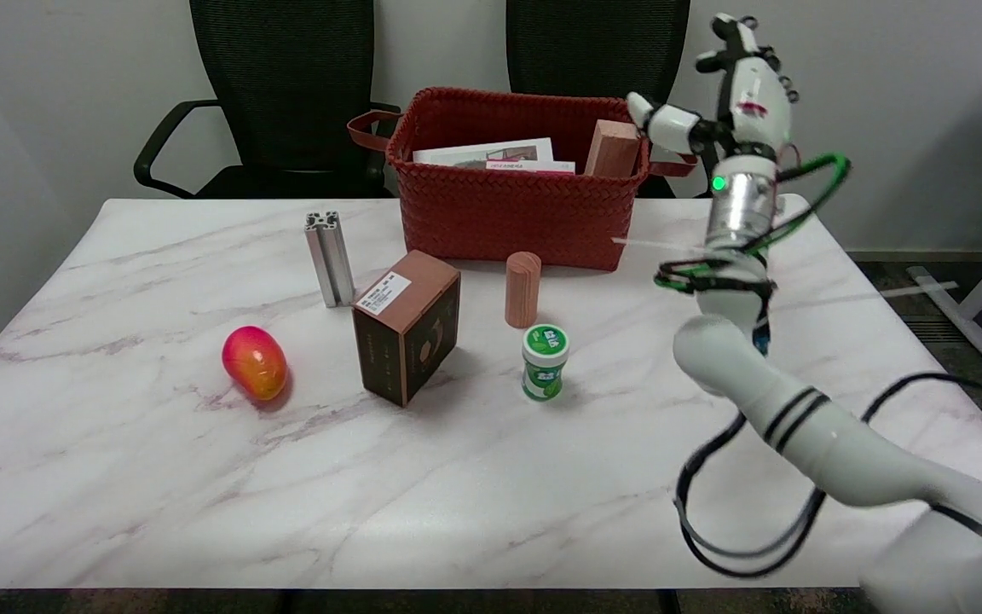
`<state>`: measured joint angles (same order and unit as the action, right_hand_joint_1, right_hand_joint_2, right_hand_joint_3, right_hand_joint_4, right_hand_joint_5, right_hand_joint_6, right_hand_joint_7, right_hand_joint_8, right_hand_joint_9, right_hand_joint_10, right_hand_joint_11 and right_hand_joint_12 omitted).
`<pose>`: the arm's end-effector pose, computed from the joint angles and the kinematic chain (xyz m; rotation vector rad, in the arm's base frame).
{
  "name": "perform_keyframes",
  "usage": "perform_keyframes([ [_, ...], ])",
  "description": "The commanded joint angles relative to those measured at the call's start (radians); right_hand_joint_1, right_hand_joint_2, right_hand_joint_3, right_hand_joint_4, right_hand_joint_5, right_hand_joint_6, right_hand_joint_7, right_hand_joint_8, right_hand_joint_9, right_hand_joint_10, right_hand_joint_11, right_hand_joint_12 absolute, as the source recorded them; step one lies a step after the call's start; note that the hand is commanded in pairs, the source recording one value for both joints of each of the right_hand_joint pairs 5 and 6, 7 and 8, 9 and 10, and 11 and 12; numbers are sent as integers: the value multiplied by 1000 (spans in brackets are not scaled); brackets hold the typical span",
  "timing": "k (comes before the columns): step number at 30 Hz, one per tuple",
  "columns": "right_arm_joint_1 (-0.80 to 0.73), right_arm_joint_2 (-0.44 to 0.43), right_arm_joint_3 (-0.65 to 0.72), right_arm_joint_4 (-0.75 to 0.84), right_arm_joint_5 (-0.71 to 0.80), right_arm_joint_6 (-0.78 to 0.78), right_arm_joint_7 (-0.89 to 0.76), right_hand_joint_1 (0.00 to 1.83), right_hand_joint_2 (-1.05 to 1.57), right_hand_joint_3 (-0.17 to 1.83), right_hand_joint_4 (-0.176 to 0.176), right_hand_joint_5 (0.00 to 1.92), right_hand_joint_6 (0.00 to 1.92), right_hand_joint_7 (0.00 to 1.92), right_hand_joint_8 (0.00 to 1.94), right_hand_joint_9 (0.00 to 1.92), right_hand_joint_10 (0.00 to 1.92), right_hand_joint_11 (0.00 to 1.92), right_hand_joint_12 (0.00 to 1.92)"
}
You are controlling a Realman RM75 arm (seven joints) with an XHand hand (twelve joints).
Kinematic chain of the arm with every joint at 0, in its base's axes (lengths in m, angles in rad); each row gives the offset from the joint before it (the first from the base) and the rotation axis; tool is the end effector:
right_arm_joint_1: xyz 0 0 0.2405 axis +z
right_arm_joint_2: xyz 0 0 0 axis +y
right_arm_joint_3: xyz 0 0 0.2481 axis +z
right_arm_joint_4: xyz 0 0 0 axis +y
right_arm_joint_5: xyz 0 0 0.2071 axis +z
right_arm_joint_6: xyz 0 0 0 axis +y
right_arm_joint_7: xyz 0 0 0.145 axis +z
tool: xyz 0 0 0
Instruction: Place the white paper box into the brown storage basket.
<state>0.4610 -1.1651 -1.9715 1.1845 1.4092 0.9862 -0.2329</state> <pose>-0.1445 -0.4047 0.3770 1.0638 0.0638 1.0212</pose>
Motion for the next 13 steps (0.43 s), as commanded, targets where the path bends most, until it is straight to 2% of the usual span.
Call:
perform_keyframes([
  [1,-453,47,17,286,-102,456,-3,1039,556,488,0,332,332,663,663,442,442,358,358],
  [13,-485,50,-197,236,-96,665,-2,1061,557,540,0,257,257,704,704,458,458,378,378],
])
